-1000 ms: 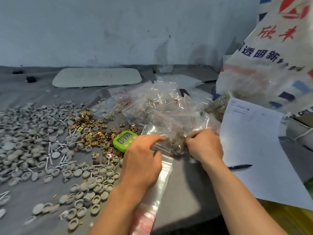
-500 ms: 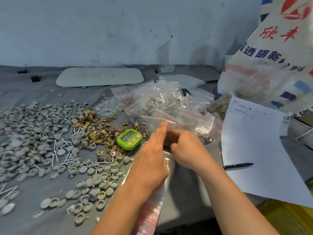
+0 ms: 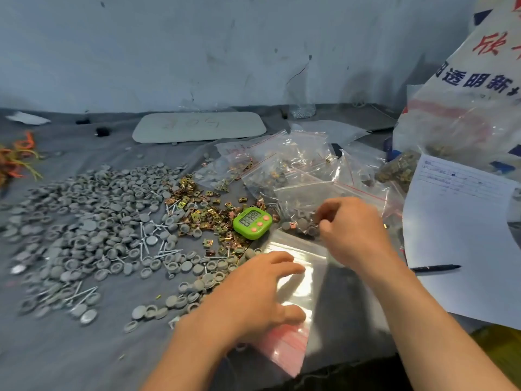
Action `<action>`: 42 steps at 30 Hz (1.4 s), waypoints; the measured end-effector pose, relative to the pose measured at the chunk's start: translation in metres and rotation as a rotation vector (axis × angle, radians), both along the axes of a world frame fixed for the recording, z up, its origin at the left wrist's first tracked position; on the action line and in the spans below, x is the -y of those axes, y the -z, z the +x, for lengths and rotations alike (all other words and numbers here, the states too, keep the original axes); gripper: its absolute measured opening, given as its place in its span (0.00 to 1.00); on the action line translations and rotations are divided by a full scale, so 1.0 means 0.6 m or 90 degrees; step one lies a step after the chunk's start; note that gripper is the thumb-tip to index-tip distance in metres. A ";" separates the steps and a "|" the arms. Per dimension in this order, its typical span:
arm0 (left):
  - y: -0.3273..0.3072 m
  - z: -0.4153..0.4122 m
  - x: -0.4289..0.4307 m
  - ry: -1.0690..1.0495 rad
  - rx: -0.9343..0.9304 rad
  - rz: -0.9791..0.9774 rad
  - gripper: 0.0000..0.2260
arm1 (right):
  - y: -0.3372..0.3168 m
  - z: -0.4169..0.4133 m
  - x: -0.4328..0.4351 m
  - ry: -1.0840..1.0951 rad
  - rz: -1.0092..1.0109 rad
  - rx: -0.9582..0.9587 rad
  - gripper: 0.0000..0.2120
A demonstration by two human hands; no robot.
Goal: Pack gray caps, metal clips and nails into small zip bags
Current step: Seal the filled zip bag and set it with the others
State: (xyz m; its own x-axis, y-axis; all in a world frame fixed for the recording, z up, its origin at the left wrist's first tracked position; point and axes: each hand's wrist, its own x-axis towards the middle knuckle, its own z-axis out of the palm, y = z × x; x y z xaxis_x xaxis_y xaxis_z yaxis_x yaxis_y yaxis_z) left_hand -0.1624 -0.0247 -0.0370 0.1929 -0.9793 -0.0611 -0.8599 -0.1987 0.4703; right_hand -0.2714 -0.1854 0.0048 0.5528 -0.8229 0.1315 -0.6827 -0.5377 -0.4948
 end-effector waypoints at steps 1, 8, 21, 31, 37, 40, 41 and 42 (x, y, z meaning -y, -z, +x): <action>0.002 0.000 0.000 0.000 0.002 -0.008 0.33 | -0.004 -0.004 -0.011 -0.043 0.035 0.005 0.11; 0.005 -0.003 0.013 -0.050 -0.004 -0.030 0.18 | 0.010 -0.019 -0.071 -0.257 0.093 -0.200 0.10; -0.043 0.021 -0.035 -0.102 -0.121 0.075 0.06 | 0.022 -0.017 -0.080 -0.245 0.126 -0.251 0.15; -0.015 0.004 -0.014 -0.246 -0.061 -0.042 0.05 | 0.021 -0.023 -0.068 -0.280 0.148 -0.178 0.09; -0.007 -0.007 -0.008 -0.299 -0.069 -0.205 0.06 | 0.004 -0.030 -0.058 -0.262 0.206 -0.118 0.09; -0.011 -0.019 -0.015 -0.301 -0.012 -0.378 0.10 | 0.002 -0.031 -0.052 -0.202 0.243 -0.067 0.09; -0.012 -0.023 -0.016 -0.287 0.029 -0.439 0.15 | 0.003 -0.031 -0.049 -0.177 0.224 -0.059 0.10; -0.015 -0.025 -0.019 -0.282 0.053 -0.474 0.17 | 0.003 -0.029 -0.046 -0.148 0.192 -0.037 0.11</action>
State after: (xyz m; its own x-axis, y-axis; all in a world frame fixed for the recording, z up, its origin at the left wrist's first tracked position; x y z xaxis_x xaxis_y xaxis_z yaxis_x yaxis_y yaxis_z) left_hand -0.1774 -0.0136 -0.0281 0.5407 -0.5930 0.5967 -0.8137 -0.1888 0.5497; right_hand -0.2891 -0.1580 0.0029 0.7285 -0.6716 -0.1351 -0.5915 -0.5172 -0.6185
